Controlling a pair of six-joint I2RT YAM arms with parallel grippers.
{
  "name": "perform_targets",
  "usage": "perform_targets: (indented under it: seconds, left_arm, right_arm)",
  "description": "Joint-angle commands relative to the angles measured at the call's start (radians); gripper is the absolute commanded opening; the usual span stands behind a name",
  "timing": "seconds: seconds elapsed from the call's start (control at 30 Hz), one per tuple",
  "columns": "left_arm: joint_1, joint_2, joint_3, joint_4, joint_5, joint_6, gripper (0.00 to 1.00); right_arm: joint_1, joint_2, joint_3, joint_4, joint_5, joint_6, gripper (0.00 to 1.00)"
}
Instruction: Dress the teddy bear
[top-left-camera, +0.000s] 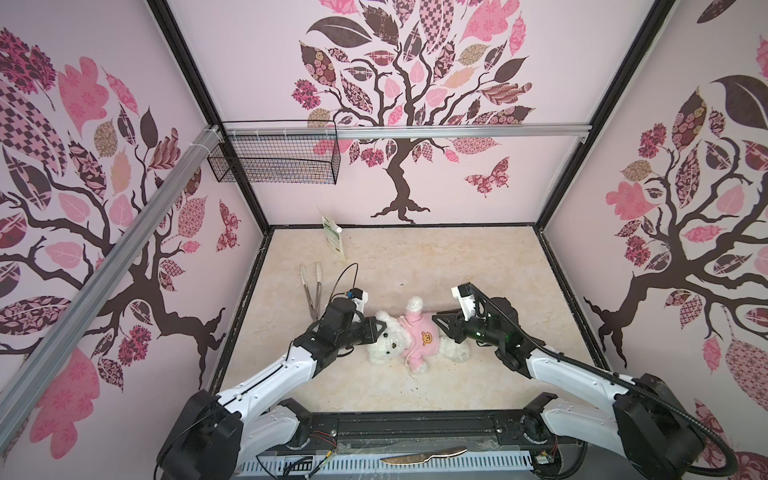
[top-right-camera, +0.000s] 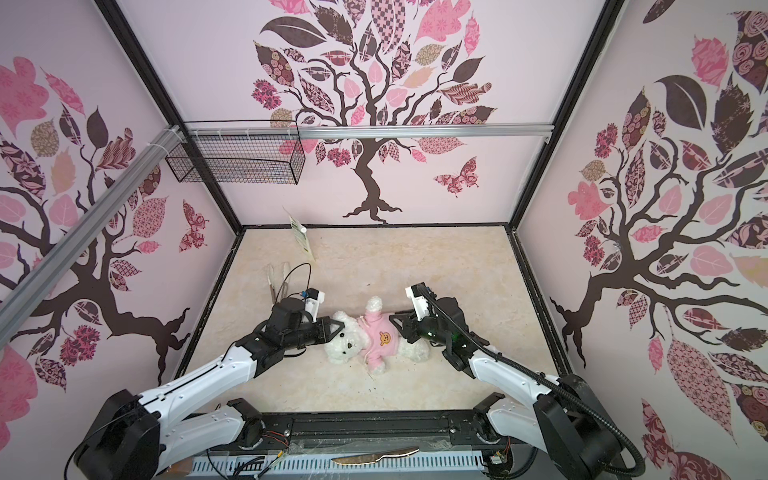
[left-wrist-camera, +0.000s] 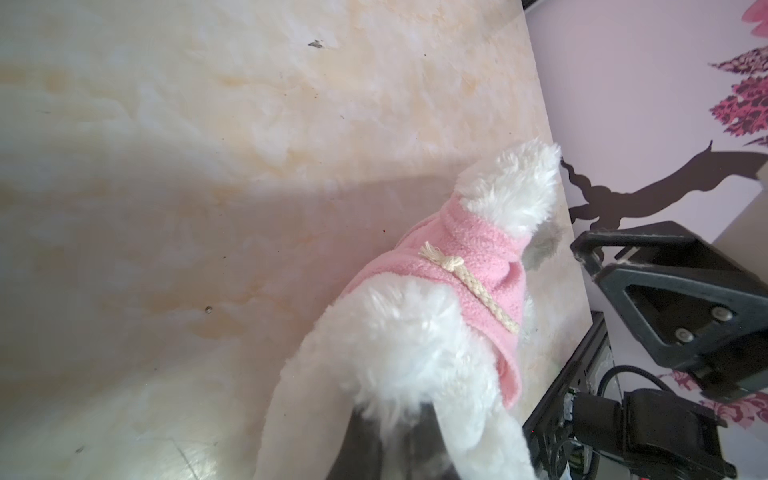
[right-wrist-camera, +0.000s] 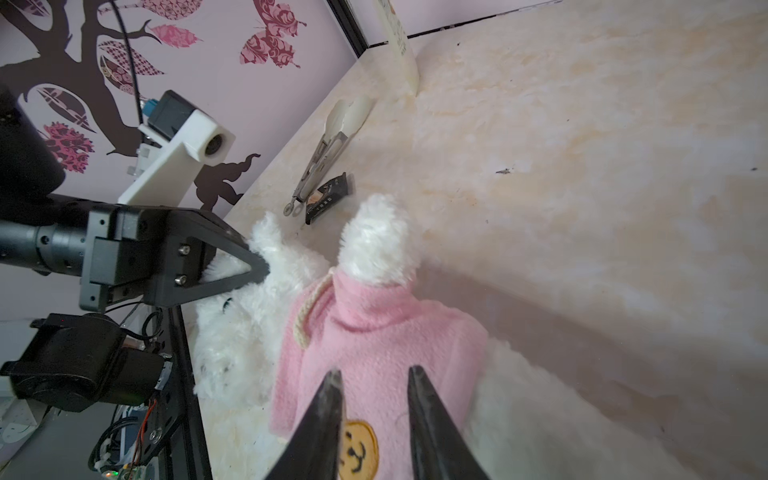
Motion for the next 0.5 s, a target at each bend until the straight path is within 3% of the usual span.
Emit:
perform_targets:
  seconds: [0.0,0.1,0.23,0.37,0.47]
  left_arm:
    - [0.018,0.094,0.136,-0.091,-0.027,0.102,0.22]
    - [0.021,0.149,0.253,-0.202,-0.199,0.157,0.48]
    - [0.006,0.042,0.261,-0.216,-0.373,0.193,0.65]
    - [-0.162,-0.106,0.183,-0.185,-0.486,0.272,0.65]
    - [-0.282,-0.136,0.153,-0.170,-0.420,0.235,0.53]
  right_arm:
    - [0.006,0.023,-0.010,-0.002,0.038,-0.004,0.30]
    - [0.007,0.095,-0.007,0.021,0.050,0.023,0.29]
    - [0.010,0.170,0.004,0.045,0.010,0.049,0.29]
    - [0.010,0.197,-0.004,0.052,0.022,0.041,0.29]
    - [0.010,0.210,-0.009,0.056,0.033,0.037,0.29]
